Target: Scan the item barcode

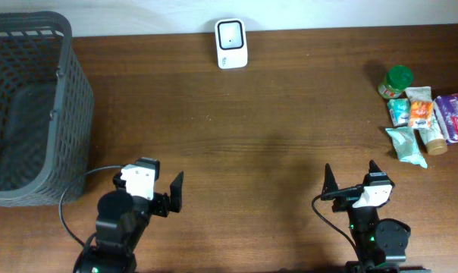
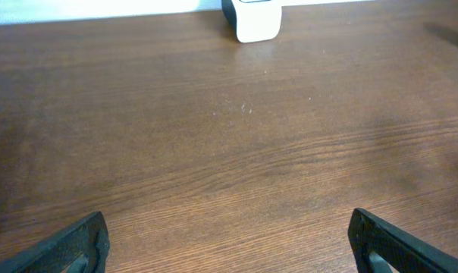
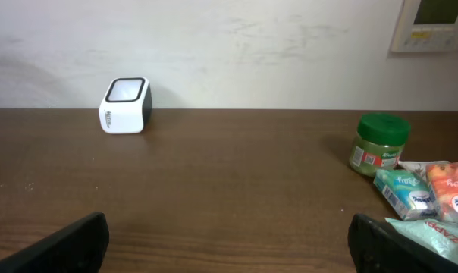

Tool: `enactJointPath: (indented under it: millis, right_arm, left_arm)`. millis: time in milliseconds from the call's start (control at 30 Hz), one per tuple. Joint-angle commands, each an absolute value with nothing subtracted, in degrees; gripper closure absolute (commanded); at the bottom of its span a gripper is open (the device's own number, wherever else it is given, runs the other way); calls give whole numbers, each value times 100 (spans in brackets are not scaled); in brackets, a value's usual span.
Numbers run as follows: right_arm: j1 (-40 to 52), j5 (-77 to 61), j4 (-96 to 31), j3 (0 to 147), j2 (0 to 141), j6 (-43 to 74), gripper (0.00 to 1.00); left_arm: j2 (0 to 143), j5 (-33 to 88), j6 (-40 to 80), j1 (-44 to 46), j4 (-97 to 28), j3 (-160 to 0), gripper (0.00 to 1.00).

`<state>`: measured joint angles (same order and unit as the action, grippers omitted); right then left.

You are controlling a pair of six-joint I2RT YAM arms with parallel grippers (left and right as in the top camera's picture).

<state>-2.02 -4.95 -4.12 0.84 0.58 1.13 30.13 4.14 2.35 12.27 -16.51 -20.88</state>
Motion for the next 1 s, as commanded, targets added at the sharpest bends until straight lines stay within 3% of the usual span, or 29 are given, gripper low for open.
enactJointPath:
  millis: [0, 167, 367, 633, 967]
  right_arm:
    - [-152, -467, -412, 32, 19, 137, 1]
    - [-150, -467, -412, 32, 19, 137, 1]
    - [-150, -467, -412, 32, 19, 137, 1]
    - [-150, -467, -412, 32, 19, 137, 1]
    - [-152, -467, -412, 32, 19, 137, 1]
  left_arm:
    - [2418, 473, 121, 1221, -1632, -1684, 1]
    - [1214, 471, 119, 1184, -1184, -738, 1]
    - [34, 478, 123, 290, -235, -54, 1]
    - [23, 381, 121, -340, -436, -49, 1]
    - [23, 141, 213, -366, -478, -47, 1]
